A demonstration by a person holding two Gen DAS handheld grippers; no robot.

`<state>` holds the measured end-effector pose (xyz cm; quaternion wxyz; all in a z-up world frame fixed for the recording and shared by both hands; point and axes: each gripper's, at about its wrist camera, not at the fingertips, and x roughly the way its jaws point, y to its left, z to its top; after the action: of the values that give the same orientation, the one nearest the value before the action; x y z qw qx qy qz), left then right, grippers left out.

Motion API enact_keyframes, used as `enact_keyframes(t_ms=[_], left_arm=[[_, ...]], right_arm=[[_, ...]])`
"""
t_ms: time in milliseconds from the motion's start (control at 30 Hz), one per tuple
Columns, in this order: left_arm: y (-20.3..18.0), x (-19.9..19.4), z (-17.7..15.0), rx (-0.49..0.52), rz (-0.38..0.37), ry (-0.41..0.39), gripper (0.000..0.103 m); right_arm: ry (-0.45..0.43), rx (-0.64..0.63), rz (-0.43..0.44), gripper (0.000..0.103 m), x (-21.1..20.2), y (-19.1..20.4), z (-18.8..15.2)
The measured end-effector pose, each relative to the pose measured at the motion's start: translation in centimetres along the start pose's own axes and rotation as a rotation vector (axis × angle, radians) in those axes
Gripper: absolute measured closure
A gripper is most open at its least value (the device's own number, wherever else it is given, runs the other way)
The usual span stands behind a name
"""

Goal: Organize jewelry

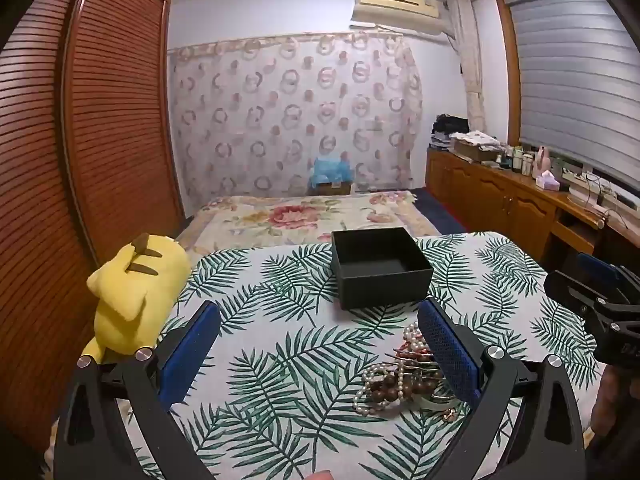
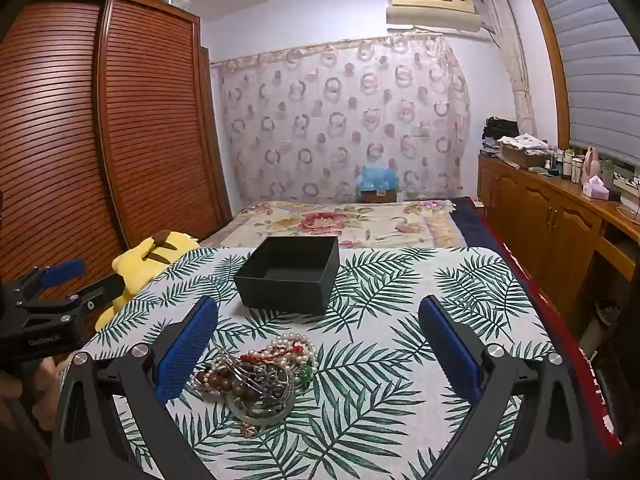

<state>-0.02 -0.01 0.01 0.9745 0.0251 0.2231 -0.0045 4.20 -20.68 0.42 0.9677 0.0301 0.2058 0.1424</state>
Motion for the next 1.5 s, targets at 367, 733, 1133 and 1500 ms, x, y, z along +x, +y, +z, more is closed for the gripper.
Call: enact_keyframes(t_ms=[367, 733, 1133, 1500], left_arm=[[0.09, 0.02, 0.02, -0.008, -0.004, 0.002, 0.007], [0.08, 0.06, 0.01, -0.008, -0.006, 0.0, 0.007], [-0.2, -0.23, 0.72, -0.01, -0.006, -0.004, 0.007], [-0.18, -0.27, 0.78, -0.011, -0.006, -0.007, 0.007]], right_arm=[[0.001, -0.001, 0.0, 0.002, -0.03, 0.11, 0.02], [-0.001, -0.001, 0.001, 0.002, -0.1, 0.16, 0.05], [-0.003, -0.003, 0.002, 0.002, -0.14, 0.17, 0.07], [-0.005, -0.004, 0.001, 0.002, -0.09, 0.17, 0.04]])
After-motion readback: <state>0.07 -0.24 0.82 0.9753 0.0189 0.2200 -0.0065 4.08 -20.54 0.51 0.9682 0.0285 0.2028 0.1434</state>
